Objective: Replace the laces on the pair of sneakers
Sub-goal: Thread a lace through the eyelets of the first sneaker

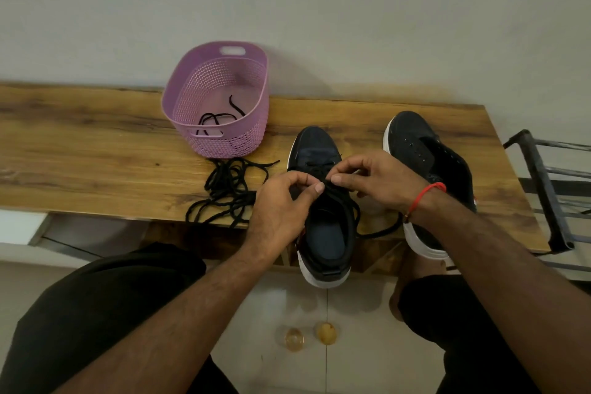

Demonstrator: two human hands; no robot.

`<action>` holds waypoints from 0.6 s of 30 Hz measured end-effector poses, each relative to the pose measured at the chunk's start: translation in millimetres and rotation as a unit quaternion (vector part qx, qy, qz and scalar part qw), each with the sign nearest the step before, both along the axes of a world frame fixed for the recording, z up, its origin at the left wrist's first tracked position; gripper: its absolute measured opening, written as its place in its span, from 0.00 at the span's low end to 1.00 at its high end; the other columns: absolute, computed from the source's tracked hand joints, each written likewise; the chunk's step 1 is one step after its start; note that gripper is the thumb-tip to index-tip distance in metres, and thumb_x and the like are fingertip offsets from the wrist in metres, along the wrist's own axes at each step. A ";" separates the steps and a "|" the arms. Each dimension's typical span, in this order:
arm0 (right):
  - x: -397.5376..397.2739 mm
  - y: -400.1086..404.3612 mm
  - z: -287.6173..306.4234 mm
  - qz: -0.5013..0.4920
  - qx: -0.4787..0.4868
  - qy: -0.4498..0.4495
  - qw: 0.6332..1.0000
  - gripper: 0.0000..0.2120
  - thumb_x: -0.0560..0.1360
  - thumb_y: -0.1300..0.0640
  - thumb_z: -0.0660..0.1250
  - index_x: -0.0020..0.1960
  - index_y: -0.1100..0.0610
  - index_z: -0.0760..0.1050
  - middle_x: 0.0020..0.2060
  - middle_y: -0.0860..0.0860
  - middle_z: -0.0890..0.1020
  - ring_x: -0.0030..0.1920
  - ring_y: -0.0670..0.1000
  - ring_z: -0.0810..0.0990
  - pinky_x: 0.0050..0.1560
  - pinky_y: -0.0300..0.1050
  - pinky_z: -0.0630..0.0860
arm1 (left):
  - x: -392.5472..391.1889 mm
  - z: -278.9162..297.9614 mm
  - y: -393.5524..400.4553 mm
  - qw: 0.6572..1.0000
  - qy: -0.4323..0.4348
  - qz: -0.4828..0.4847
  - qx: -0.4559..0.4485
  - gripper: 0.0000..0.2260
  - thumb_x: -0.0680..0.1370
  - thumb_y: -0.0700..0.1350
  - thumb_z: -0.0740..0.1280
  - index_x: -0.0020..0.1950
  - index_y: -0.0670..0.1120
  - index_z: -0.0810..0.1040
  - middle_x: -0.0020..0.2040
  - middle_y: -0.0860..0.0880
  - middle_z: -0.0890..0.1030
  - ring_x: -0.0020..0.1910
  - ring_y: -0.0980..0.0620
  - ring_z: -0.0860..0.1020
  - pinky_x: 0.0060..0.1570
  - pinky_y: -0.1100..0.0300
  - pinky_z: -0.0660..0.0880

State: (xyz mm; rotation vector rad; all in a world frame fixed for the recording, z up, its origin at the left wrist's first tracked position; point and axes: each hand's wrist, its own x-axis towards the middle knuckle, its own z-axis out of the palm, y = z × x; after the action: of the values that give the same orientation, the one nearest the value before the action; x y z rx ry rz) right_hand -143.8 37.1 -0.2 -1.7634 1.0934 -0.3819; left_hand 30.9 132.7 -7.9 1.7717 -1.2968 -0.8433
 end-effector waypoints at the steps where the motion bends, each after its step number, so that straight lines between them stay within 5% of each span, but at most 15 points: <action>1: -1.2 -1.0 0.6 0.010 0.001 -0.005 1.000 0.04 0.77 0.53 0.71 0.49 0.45 0.83 0.44 0.43 0.84 0.40 0.37 0.80 0.38 0.31 0.74 | 1.8 0.0 -1.0 0.999 -0.051 -0.012 -0.001 0.04 0.81 0.52 0.68 0.51 0.54 0.81 0.49 0.60 0.77 0.52 0.62 0.76 0.53 0.59 0.75; 6: -1.2 -4.6 1.5 0.017 -0.010 0.027 0.999 0.09 0.76 0.53 0.73 0.55 0.45 0.81 0.44 0.45 0.81 0.40 0.37 0.79 0.40 0.33 0.72 | 15.3 12.7 -4.4 0.987 -0.154 -0.043 -0.014 0.05 0.84 0.51 0.60 0.49 0.57 0.72 0.48 0.59 0.72 0.47 0.61 0.72 0.49 0.62 0.71; 9: -5.4 -6.5 3.3 -0.007 -0.014 0.027 1.000 0.06 0.75 0.50 0.73 0.52 0.45 0.82 0.41 0.44 0.82 0.40 0.38 0.79 0.40 0.34 0.73 | 24.7 24.9 -5.2 0.997 0.064 0.040 0.007 0.07 0.86 0.51 0.56 0.55 0.54 0.73 0.54 0.53 0.81 0.52 0.57 0.81 0.48 0.62 0.75; 13: -4.6 -6.8 4.7 -0.040 -0.018 -0.013 0.999 0.04 0.74 0.52 0.74 0.49 0.47 0.83 0.38 0.45 0.82 0.34 0.37 0.77 0.35 0.32 0.74 | 41.8 47.5 -7.2 0.866 0.488 0.104 -0.016 0.15 0.87 0.50 0.52 0.58 0.42 0.72 0.48 0.45 0.85 0.50 0.48 0.85 0.56 0.50 0.81; 16: -2.2 -4.8 4.1 -0.040 -0.014 -0.029 0.999 0.04 0.74 0.54 0.74 0.48 0.49 0.83 0.36 0.45 0.81 0.32 0.38 0.76 0.36 0.33 0.75 | 69.7 56.9 -6.2 0.827 0.549 0.118 -0.032 0.08 0.86 0.49 0.56 0.54 0.46 0.70 0.35 0.52 0.73 0.32 0.56 0.75 0.42 0.54 0.82; 18: -2.1 -4.3 3.8 -0.042 -0.018 -0.029 0.999 0.03 0.74 0.55 0.74 0.48 0.49 0.83 0.37 0.44 0.82 0.33 0.38 0.77 0.37 0.33 0.76 | 93.9 60.0 -5.5 0.890 0.439 0.121 -0.006 0.07 0.85 0.49 0.60 0.51 0.48 0.73 0.33 0.54 0.69 0.27 0.59 0.67 0.29 0.62 0.72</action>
State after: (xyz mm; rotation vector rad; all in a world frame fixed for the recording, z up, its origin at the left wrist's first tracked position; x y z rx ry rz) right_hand -145.9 32.9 3.6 -1.7296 1.1277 -0.5044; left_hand 124.8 127.2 52.2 1.2302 -0.4669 -1.2702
